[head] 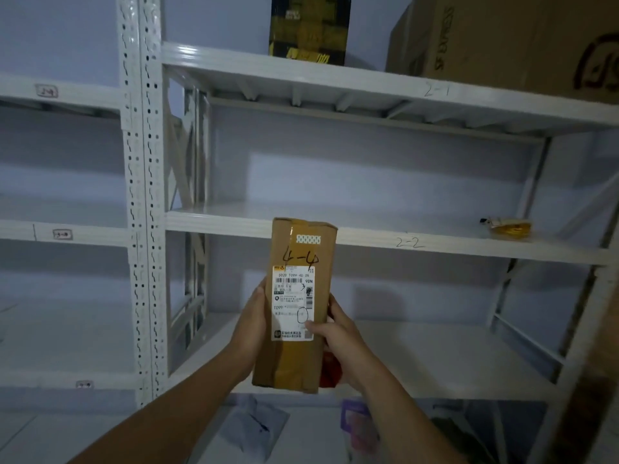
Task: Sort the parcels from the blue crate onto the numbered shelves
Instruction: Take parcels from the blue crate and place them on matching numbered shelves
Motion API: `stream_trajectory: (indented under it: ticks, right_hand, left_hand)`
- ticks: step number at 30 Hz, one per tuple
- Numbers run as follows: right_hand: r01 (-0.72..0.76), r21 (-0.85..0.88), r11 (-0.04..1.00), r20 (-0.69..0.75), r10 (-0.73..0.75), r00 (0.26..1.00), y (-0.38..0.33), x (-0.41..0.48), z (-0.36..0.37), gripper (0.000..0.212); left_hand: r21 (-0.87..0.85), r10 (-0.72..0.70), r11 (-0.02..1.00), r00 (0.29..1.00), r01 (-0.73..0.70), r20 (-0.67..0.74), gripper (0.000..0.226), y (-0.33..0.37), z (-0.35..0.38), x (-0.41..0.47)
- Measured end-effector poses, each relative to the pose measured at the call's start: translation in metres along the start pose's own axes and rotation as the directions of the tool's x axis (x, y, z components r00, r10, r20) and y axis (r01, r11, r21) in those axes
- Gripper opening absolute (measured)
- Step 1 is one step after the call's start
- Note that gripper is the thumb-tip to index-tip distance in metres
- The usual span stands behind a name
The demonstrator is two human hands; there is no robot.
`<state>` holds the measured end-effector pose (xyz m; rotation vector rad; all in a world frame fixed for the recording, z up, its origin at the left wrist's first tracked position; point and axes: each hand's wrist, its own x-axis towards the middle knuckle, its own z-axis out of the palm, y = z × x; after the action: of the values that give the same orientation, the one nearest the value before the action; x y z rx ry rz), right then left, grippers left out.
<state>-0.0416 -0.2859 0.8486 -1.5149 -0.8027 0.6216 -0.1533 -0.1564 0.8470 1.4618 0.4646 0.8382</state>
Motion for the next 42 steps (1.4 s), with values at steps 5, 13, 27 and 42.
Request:
stream_trajectory:
  ticks: [5,13,27,42]
  right_hand:
    - [-0.02,-0.003,1.0,-0.058,0.019,0.998,-0.021,0.003,0.018,0.048]
    - [0.047,0.0,0.999,-0.168,-0.046,0.985,-0.036,-0.007,0.033,0.052]
    - [0.053,-0.03,0.998,-0.302,-0.059,0.951,-0.065,-0.038,0.024,0.056]
    - [-0.104,-0.072,0.992,-0.701,0.024,0.713,-0.028,-0.198,-0.076,0.047]
  left_hand:
    - [-0.104,-0.114,0.987,0.991,0.121,0.069,0.063,0.015,-0.002,0.009]
    - [-0.002,-0.039,0.999,0.986,0.04,0.163,0.058,0.027,0.007,0.008]
    - [-0.119,-0.028,0.992,0.982,0.051,0.186,0.067,0.04,0.008,0.0]
    - [-0.169,-0.019,0.975,0.813,0.143,0.582,0.057,0.019,0.15,-0.111]
